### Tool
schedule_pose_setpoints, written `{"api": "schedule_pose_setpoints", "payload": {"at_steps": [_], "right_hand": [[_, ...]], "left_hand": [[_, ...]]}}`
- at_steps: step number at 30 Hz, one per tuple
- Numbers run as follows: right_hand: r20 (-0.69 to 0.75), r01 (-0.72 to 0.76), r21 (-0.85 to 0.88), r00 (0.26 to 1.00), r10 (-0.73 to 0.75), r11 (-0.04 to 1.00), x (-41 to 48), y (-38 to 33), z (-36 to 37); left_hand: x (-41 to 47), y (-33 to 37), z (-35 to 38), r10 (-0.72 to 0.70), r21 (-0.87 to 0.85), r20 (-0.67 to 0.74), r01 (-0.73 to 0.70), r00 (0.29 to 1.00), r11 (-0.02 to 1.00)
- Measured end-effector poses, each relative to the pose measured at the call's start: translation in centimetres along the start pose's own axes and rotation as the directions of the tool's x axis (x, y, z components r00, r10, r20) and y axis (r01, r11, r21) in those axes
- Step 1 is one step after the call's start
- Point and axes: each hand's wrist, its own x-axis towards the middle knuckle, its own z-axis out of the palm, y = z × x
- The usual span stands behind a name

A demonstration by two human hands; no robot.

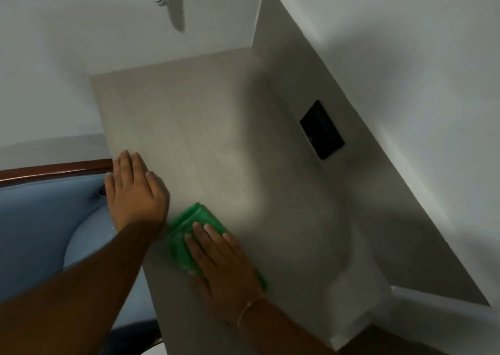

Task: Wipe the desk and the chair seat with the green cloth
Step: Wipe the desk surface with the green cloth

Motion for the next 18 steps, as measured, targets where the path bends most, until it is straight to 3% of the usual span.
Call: {"api": "schedule_pose_setpoints", "payload": {"at_steps": [3, 7, 11, 18], "right_hand": [[-0.012, -0.018, 0.004, 1.000, 0.018, 1.000, -1.4, 3.7, -1.5], [-0.020, -0.287, -0.022, 0.958, 0.287, 0.958, -2.3, 12.0, -4.1], [-0.034, -0.486, -0.044, 0.874, 0.484, 0.873, 0.2, 18.8, -7.6], [-0.150, -0.707, 0.018, 0.697, 0.701, 0.707, 7.8, 17.9, -7.1]], "left_hand": [[-5.5, -0.5, 0.0, 0.013, -0.001, 0.001, -0.013, 1.000, 1.000], [-13.2, -1.5, 1.0, 0.049, 0.019, -0.009, -0.049, 0.999, 0.999], [-14.3, -0.3, 1.1, 0.007, -0.004, -0.023, -0.007, 1.000, 1.000], [-13.8, 0.1, 0.8, 0.018, 0.001, 0.006, -0.018, 1.000, 1.000]]}}
